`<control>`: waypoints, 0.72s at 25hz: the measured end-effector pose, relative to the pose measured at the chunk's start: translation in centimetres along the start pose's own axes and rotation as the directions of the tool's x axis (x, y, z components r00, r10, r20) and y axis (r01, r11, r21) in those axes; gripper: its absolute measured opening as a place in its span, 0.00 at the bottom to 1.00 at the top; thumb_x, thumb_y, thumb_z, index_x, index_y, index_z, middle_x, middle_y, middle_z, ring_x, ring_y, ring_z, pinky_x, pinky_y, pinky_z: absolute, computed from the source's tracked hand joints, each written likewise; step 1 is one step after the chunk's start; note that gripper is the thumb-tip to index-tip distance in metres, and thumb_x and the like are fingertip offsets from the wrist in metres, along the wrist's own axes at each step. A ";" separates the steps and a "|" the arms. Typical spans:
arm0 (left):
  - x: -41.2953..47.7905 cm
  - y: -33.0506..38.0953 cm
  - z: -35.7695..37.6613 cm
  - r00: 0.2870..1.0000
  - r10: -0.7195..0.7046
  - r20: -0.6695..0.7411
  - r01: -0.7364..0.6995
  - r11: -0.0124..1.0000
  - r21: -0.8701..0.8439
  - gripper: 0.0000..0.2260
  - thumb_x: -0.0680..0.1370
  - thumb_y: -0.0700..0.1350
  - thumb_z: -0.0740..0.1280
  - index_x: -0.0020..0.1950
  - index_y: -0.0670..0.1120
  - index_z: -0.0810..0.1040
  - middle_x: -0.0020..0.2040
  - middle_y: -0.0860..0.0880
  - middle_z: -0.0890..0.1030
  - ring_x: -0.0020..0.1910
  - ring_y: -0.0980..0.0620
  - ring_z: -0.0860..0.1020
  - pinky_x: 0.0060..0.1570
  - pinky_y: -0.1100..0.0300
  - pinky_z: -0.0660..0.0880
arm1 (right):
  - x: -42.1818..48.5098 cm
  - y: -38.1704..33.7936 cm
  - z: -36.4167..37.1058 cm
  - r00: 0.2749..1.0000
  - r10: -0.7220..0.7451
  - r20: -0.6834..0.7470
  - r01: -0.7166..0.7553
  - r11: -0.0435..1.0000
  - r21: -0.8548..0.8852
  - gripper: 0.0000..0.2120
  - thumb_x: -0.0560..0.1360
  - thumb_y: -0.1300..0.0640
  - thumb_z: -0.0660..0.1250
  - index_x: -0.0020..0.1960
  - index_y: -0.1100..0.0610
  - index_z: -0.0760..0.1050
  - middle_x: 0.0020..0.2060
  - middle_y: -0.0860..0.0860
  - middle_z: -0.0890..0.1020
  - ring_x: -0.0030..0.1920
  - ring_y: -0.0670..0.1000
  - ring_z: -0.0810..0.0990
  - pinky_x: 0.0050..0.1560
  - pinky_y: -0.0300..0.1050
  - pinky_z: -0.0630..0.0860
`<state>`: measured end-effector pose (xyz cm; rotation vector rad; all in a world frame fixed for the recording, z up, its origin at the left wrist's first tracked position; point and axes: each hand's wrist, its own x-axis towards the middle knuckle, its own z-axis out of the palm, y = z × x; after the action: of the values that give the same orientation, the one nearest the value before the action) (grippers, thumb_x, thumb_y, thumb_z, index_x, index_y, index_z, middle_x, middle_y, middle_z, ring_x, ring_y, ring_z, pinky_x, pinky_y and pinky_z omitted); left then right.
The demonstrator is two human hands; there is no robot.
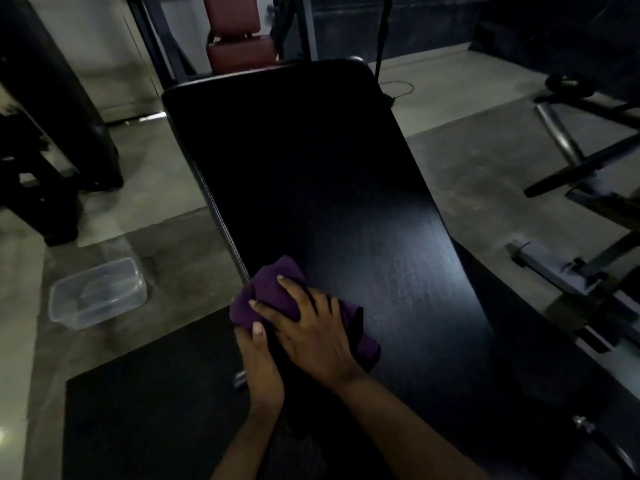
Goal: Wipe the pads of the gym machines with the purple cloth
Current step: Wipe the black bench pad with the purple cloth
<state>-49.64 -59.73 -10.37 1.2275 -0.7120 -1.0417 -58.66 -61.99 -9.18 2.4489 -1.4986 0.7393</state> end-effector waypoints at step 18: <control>8.2 4.6 3.6 0.909 0.417 0.007 -0.383 0.828 0.411 0.27 0.74 0.59 0.52 0.73 0.62 0.48 0.77 0.56 0.52 0.71 0.71 0.49 0.72 0.55 0.54 | 12.4 21.8 -2.8 0.602 0.772 -0.204 -0.763 0.631 0.139 0.26 0.75 0.45 0.48 0.69 0.51 0.68 0.71 0.62 0.64 0.63 0.67 0.67 0.66 0.58 0.62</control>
<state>-48.56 -68.68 -5.88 1.3834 -1.1050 -0.4993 -74.01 -81.00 -2.95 1.5249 -2.4459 1.1507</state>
